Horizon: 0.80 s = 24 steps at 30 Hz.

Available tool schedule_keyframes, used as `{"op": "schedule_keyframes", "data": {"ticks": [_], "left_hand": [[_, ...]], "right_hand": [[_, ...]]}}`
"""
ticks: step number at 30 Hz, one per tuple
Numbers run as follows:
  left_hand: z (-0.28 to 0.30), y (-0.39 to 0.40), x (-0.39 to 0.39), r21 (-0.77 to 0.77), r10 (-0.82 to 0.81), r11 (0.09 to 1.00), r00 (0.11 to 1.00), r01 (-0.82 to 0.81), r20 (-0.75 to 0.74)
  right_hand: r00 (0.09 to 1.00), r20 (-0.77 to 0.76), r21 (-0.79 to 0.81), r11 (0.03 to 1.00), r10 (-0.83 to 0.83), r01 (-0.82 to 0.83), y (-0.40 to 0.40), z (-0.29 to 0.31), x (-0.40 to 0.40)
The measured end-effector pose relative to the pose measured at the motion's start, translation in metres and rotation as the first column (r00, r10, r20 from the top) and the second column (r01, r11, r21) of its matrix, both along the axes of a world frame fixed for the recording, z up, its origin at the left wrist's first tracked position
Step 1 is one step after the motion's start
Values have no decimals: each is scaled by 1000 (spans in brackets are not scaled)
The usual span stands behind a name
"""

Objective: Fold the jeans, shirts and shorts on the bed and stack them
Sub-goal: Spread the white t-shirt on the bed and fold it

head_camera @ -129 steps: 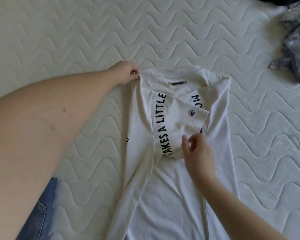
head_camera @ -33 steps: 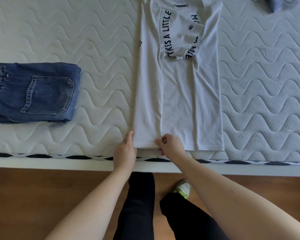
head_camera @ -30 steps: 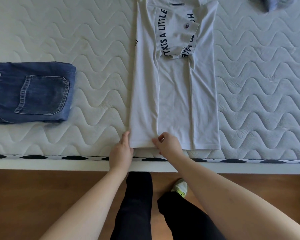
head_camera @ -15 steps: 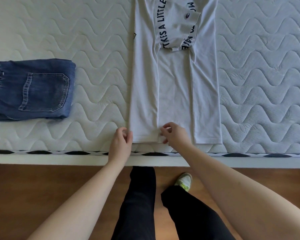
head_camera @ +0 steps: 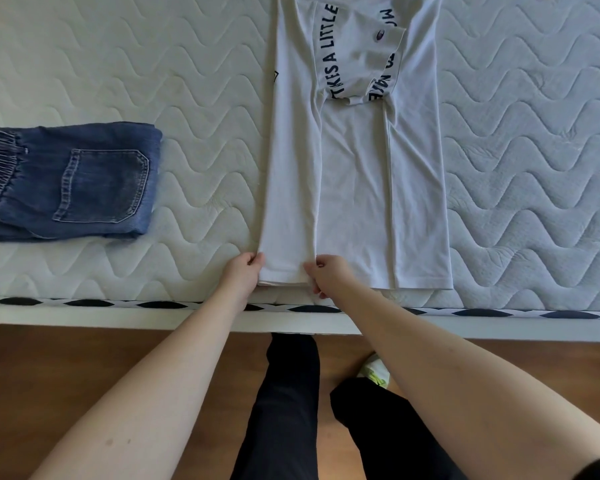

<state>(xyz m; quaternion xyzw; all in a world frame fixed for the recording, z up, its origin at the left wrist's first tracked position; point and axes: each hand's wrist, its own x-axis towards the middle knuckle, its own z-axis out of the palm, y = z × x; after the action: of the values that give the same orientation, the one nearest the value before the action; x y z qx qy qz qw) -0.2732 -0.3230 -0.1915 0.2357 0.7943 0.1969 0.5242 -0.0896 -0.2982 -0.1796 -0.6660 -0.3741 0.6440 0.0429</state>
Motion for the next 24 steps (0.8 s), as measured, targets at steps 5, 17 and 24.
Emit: {"op": "schedule_keyframes", "data": {"ticks": [5,17,24], "left_hand": [[11,0,11,-12,21,1000,1000,-21,3],[12,-3,-10,-87,-292,953,956,291,-7],[13,42,-38,-102,-522,849,797,518,-302]], "right_hand": [[965,200,48,982,171,-184,0,3,10],[990,118,246,968,-79,48,49,5,7],[965,238,260,964,-114,50,133,-3,-14]]}}
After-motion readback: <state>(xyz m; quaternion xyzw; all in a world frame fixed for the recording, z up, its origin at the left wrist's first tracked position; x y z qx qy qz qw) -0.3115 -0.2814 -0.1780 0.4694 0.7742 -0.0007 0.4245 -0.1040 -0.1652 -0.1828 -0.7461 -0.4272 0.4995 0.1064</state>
